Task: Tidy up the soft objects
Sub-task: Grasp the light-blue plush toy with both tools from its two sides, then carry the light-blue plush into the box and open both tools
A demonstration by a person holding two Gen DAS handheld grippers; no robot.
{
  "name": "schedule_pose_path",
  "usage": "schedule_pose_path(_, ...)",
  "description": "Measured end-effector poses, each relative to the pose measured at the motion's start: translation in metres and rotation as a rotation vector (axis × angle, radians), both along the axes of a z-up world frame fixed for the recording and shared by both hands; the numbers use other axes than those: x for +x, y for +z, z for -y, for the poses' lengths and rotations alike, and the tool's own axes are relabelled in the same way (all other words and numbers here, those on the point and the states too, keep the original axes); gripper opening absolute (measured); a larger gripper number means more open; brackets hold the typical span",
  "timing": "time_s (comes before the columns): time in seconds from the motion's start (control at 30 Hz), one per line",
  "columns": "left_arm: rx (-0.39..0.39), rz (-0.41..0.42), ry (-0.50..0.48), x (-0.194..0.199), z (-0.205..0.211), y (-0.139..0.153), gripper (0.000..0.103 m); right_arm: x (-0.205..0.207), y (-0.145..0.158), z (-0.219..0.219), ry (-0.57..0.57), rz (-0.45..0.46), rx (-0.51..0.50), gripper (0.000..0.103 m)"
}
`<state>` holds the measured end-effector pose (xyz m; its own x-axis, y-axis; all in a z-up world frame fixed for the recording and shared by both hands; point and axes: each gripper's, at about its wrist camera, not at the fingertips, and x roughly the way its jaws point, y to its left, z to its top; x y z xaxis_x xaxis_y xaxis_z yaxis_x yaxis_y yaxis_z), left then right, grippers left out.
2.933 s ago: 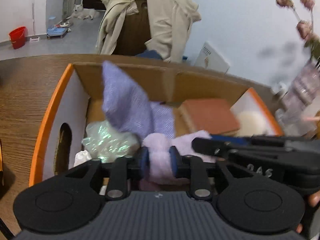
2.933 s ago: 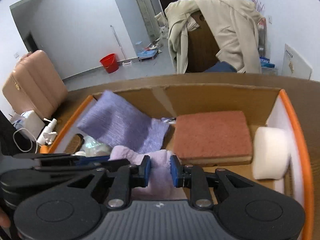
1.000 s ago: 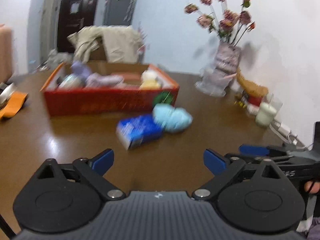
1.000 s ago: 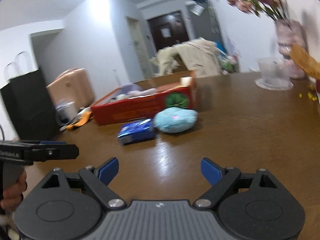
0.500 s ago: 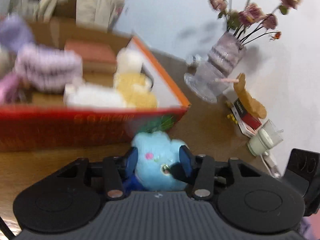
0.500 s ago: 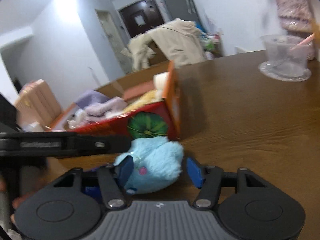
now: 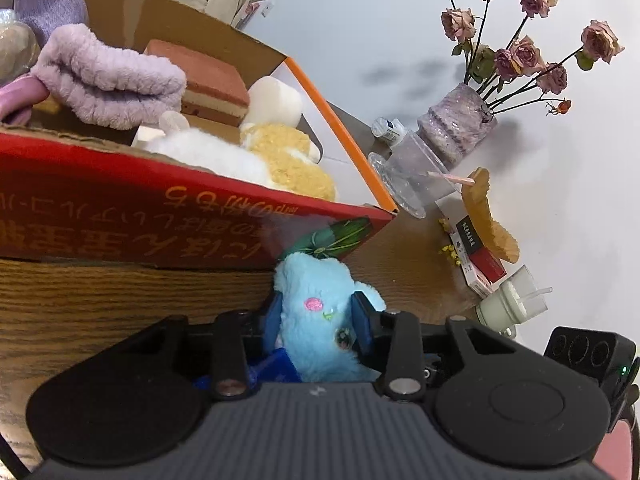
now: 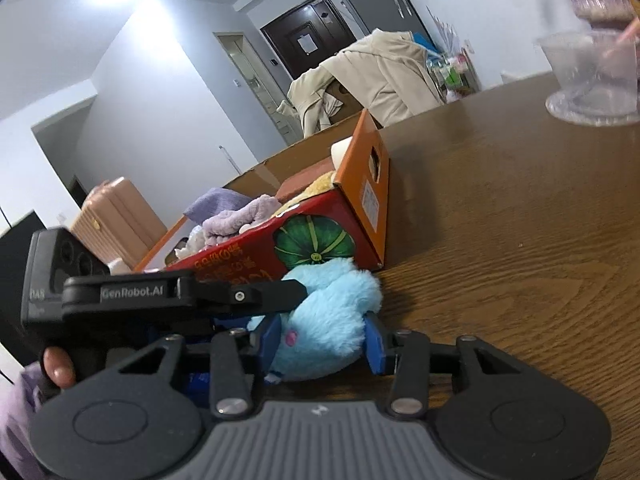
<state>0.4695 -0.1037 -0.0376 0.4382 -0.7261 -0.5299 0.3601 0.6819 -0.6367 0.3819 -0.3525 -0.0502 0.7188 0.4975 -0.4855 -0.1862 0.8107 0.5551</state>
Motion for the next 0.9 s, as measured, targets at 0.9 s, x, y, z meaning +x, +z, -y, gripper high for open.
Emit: schedule_pose_path(0.9,-0.011,0.218,0.204,0.006,-0.105,0.122,0.035,0.071,0.123,-0.104,0.123,0.124,-0.003,0.041)
